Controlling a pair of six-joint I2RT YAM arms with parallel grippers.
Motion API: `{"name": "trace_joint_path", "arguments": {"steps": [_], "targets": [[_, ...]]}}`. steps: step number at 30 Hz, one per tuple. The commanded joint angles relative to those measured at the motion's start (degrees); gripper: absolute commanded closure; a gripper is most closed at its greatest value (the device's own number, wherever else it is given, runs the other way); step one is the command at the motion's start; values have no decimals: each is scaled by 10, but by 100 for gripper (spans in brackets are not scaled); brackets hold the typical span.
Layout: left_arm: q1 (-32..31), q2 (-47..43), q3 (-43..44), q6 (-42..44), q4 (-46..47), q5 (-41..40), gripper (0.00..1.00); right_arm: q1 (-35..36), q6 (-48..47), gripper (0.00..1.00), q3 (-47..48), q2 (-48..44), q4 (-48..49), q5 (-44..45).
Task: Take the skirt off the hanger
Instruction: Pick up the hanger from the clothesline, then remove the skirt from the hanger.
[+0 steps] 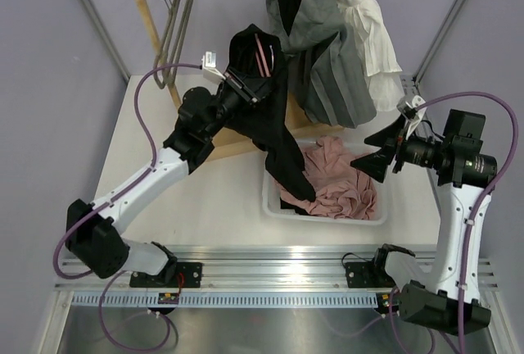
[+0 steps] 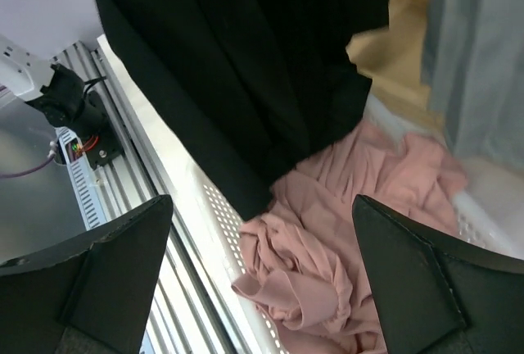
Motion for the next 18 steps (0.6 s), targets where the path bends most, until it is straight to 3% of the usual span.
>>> {"name": "trace_joint_path", "arguments": {"steps": [1,5,7,10,14,18], "targets": [[-10,-73,-35,47,30,11,100,87,163,1,75,-17,103,52],[-34,-111,-102,62,27,-29,100,218,334,4,140,7,245,136],[-56,-119,-131,68,31,-61,100,302,411,7,180,32,281,273],[-86,-117,-151,82,34,-104,100,390,469,8,231,86,279,345],[-123,-108,-154,98,34,-141,100,418,489,8,275,131,284,339],[-150,-96,-151,113,32,-168,100,449,466,7,297,150,265,388]]}}
